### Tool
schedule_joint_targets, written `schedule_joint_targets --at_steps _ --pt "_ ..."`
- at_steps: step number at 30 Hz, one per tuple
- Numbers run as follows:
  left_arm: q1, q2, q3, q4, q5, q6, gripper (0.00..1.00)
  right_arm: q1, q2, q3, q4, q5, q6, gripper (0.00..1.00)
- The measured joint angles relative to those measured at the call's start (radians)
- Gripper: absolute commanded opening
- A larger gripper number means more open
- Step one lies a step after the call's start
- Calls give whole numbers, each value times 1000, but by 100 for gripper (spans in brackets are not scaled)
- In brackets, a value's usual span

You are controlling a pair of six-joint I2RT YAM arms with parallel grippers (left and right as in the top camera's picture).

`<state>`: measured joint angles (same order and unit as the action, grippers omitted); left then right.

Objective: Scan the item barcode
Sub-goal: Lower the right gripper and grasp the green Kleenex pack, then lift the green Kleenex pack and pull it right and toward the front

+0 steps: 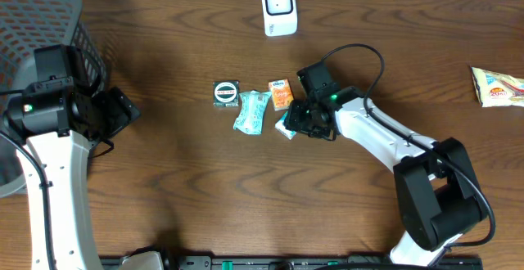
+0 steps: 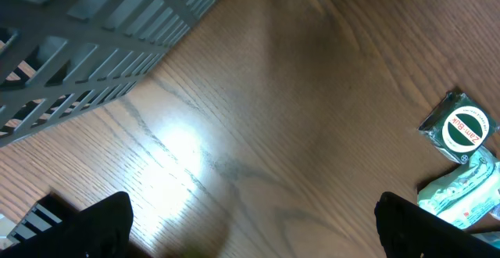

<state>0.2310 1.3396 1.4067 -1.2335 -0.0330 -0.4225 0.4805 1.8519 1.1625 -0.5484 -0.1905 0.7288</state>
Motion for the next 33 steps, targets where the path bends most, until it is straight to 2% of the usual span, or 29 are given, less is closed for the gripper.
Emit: schedule_joint_targets --at_steps 15,18,23,27,33 --pt "0 0 0 0 0 0 98 2 63 0 42 26 26 45" --pt "0 0 0 0 0 0 98 1 73 6 49 18 26 40" --pt "0 0 0 0 0 0 98 0 87 23 53 -15 19 9" --pt "0 0 0 0 0 0 98 -4 89 29 53 -37 -18 2" --pt "0 0 0 0 0 0 98 -48 94 30 21 -126 -73 1"
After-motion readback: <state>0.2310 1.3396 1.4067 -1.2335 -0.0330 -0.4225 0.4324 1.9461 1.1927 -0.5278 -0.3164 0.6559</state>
